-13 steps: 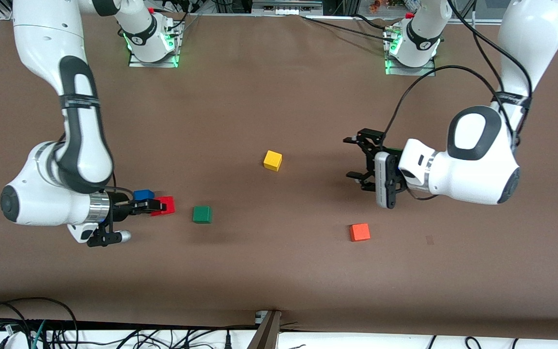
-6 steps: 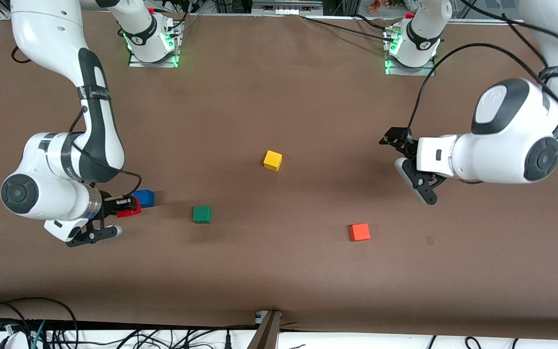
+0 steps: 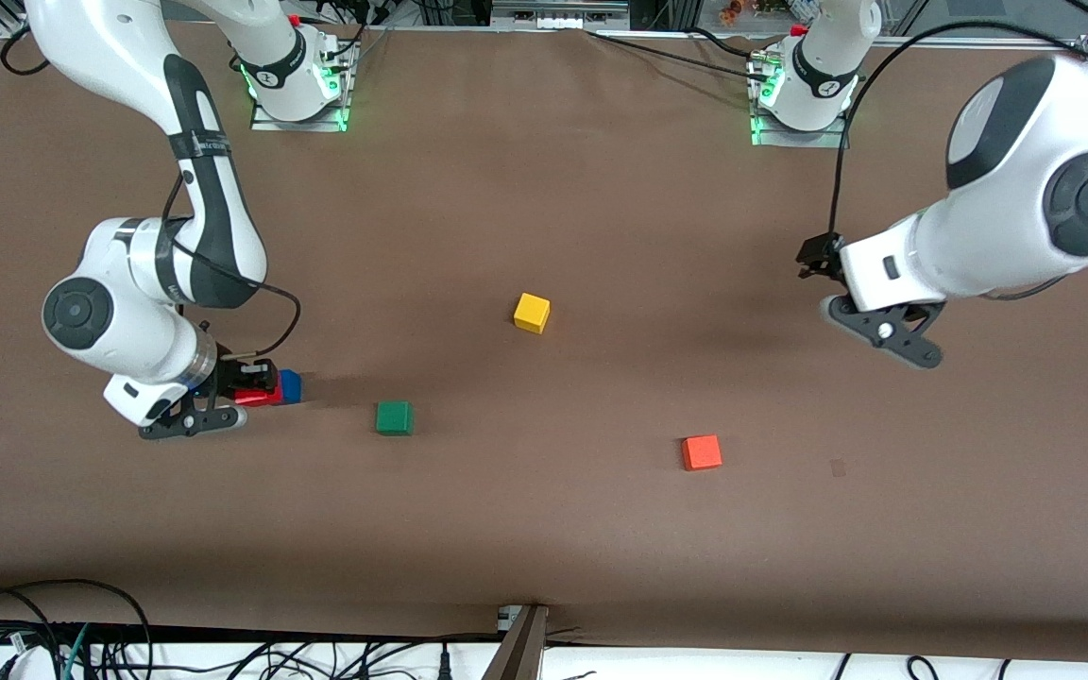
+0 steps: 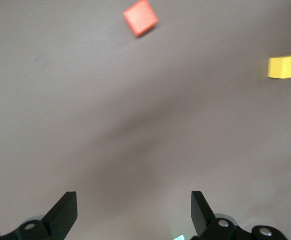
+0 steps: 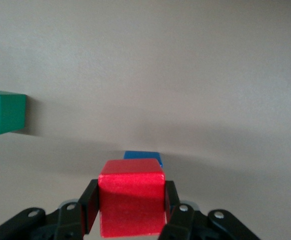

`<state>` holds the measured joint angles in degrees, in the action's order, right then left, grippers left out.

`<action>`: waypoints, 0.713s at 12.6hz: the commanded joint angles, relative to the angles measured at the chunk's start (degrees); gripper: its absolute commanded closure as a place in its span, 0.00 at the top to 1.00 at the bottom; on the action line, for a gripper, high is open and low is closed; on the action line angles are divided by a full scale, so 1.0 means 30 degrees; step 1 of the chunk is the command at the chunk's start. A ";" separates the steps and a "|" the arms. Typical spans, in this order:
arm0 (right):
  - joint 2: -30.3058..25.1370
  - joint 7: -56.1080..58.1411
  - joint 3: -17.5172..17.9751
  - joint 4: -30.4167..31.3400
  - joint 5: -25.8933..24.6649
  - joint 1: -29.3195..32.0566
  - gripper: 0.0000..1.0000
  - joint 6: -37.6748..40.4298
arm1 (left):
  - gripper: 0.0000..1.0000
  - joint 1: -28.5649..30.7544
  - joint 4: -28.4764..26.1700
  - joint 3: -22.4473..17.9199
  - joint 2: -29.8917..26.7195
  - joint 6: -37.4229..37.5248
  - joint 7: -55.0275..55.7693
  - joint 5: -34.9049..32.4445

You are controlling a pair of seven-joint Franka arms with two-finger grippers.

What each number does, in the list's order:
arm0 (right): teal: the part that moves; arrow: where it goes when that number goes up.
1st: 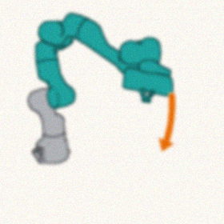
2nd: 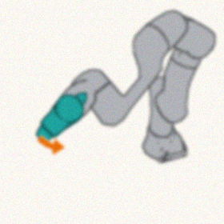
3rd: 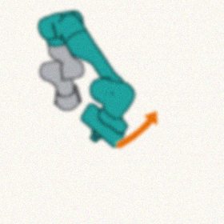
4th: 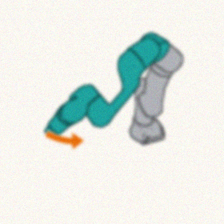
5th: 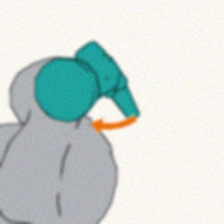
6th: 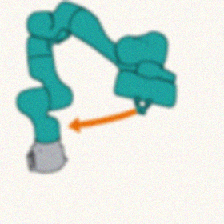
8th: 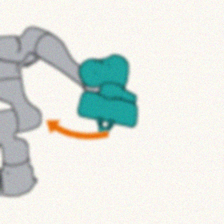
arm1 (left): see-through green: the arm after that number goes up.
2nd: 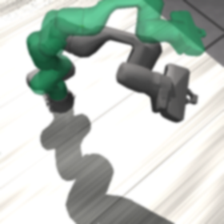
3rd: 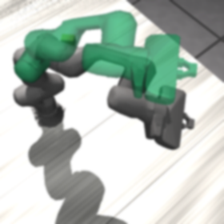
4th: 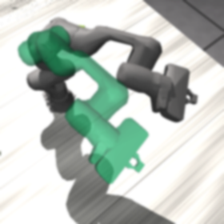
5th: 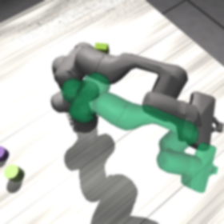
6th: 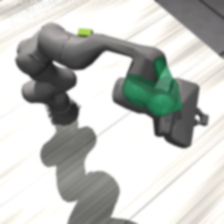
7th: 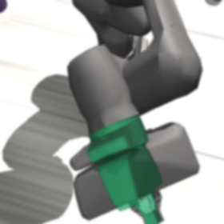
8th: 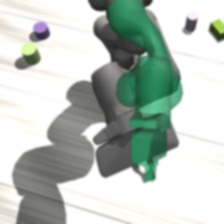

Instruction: Pass red block to right arm, stack on blue

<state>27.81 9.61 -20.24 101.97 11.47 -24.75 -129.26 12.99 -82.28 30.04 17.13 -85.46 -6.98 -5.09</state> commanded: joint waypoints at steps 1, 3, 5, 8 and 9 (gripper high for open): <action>-0.1449 -0.0740 -0.0137 0.2744 -0.0396 -0.0393 0.00 -0.2054 | 1.00 -0.2973 -0.1717 -0.4343 -0.2772 -0.0163 0.0538 -0.0266; -0.1420 -0.1066 -0.0137 0.3010 -0.0396 -0.0567 0.00 -0.2554 | 1.00 -0.4849 -0.2046 -0.7623 -0.3366 -0.1360 0.0569 -0.0237; -0.1274 -0.1066 -0.0107 0.2982 -0.0396 -0.0568 0.00 -0.2644 | 1.00 -0.5705 -0.2743 -0.9916 -0.4181 -0.1718 0.1704 0.1160; -0.1040 -0.1037 -0.0107 0.3274 -0.0396 -0.0656 0.00 -0.3491 | 1.00 -0.5621 -0.5293 -1.0071 -0.6613 -0.2389 0.4524 0.1464; -0.1010 -0.1037 -0.0107 0.3333 -0.0396 -0.0656 0.00 -0.3494 | 1.00 -0.5532 -0.5269 -1.0071 -0.6734 -0.2479 0.4554 0.1405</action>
<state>25.88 7.62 -20.25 109.93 11.47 -25.95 -138.11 -2.69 -93.13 0.69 1.84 -90.52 4.31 -1.32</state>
